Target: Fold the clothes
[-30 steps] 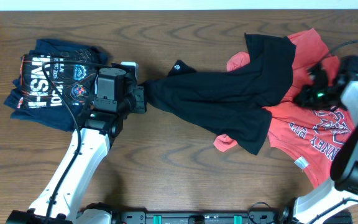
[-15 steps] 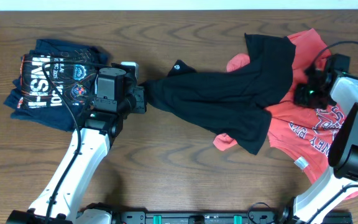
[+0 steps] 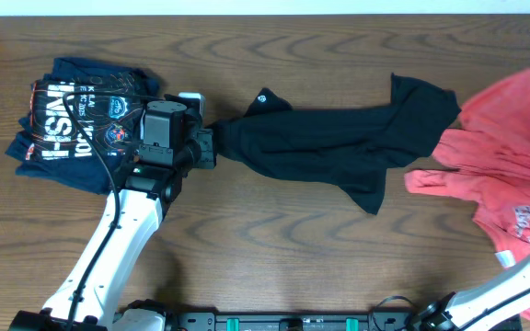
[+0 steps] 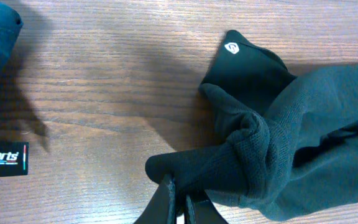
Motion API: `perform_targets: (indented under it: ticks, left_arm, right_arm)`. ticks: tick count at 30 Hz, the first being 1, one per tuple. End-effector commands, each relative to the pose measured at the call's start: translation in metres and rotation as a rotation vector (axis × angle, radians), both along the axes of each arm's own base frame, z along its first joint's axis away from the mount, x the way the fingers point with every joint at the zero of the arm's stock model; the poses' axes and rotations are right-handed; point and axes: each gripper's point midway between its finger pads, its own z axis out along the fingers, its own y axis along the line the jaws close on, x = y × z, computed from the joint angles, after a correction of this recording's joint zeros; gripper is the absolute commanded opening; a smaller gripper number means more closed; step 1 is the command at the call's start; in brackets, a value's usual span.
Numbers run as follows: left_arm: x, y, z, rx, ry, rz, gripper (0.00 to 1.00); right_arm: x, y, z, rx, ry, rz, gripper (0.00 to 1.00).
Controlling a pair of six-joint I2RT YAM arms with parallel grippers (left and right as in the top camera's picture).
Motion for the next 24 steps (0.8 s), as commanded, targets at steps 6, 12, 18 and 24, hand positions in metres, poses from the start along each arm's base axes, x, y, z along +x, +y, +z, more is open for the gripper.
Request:
perform_targets:
  ticks: [6,12,18,24]
  left_arm:
    - [0.004,0.006,0.009,0.012,-0.026,0.027,0.06]
    - [0.004,0.006,0.009,0.011,-0.026,0.027,0.06]
    - [0.004,0.005,0.009,0.011,-0.026,0.027,0.06]
    - [0.004,0.005,0.009,0.011,-0.025,0.027,0.06]
  right_arm:
    - [0.063,0.009,0.048,0.130,-0.336,0.159,0.11]
    - [0.141,0.124,0.062,0.302,-0.521,0.793,0.15]
    - [0.154,0.199,0.009,0.302,-0.296,1.077,0.12]
    - [0.147,0.217,-0.043,0.298,-0.099,1.089,0.11]
